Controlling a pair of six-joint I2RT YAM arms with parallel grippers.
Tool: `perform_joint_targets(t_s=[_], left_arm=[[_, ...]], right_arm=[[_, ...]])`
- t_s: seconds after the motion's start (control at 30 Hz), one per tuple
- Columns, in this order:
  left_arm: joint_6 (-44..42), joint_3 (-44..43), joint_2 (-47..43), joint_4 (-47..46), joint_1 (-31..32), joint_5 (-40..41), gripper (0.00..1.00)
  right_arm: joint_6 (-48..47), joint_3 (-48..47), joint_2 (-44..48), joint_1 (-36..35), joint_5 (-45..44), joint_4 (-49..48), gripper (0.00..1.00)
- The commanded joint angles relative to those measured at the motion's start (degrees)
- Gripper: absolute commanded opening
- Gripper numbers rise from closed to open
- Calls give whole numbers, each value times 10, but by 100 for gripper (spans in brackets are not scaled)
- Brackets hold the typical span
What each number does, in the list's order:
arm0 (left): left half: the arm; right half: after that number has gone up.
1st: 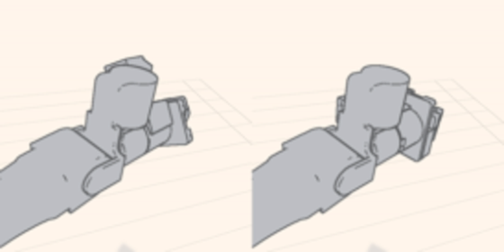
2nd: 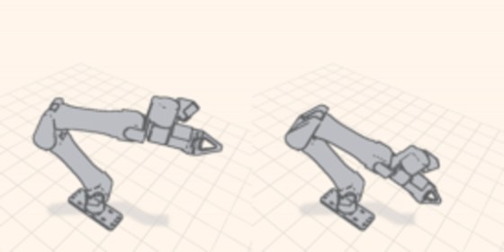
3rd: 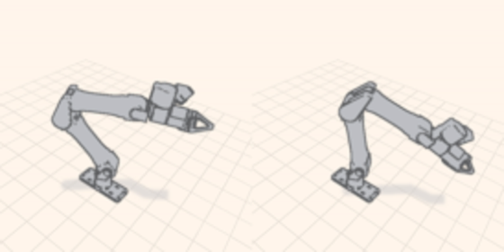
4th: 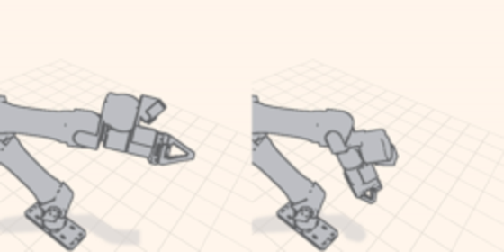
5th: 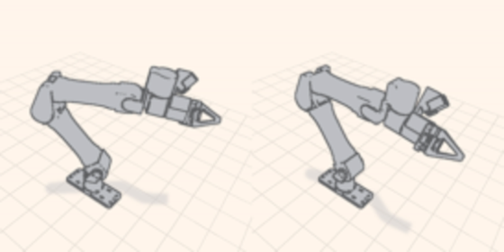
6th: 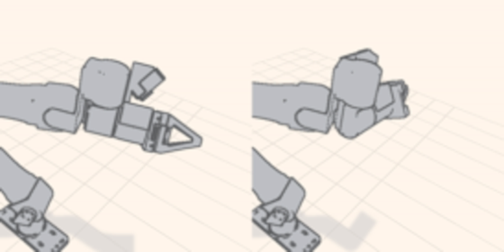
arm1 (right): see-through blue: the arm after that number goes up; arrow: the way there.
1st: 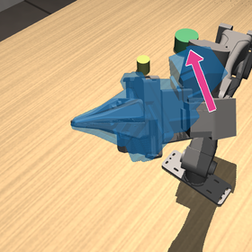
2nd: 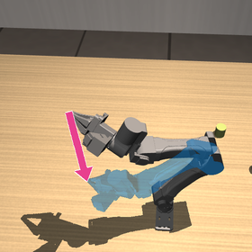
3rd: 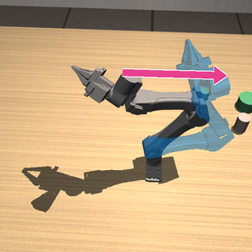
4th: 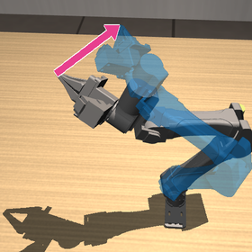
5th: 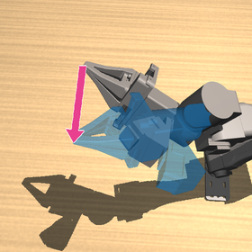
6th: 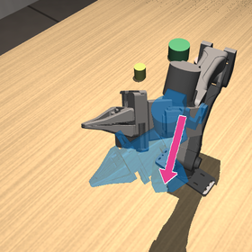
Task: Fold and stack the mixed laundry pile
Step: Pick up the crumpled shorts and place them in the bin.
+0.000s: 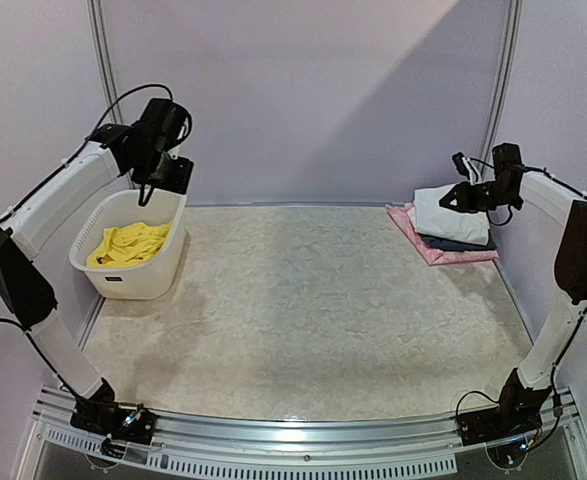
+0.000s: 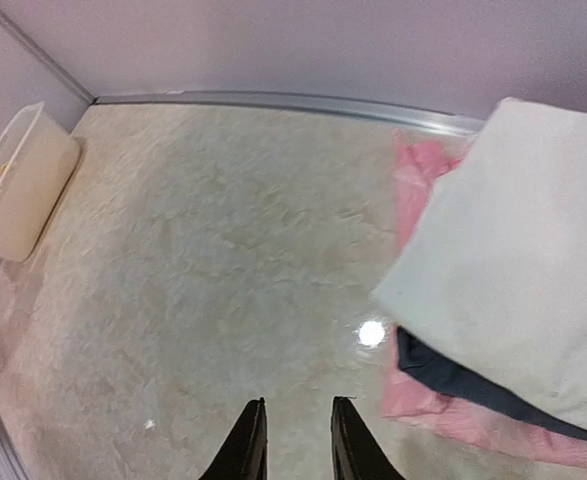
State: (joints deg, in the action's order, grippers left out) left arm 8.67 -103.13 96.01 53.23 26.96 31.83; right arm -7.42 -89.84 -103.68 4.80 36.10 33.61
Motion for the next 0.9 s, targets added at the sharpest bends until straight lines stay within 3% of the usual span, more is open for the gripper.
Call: perform_joint_targets(t_s=[0.0, 0.13, 0.3, 0.47, 0.7, 0.87], left_arm=[[30, -2, -8, 119, -73, 8, 67], [31, 53, -14, 98, -142, -3, 67], [28, 81, 7, 47, -228, -22, 67], [21, 35, 83, 39, -295, -9, 67], [18, -70, 219, 37, -341, -58, 66], [37, -107, 283, 32, -368, -125, 57]], right_arm=[[-5, 52, 35, -34, 91, -8, 27], [-21, 71, 53, -44, 92, 17, 36], [-42, 87, 57, -66, 98, 49, 40], [-58, 101, 61, -69, 103, 65, 42], [-66, 105, 68, -70, 102, 71, 47], [-73, 110, 75, -70, 95, 73, 49]])
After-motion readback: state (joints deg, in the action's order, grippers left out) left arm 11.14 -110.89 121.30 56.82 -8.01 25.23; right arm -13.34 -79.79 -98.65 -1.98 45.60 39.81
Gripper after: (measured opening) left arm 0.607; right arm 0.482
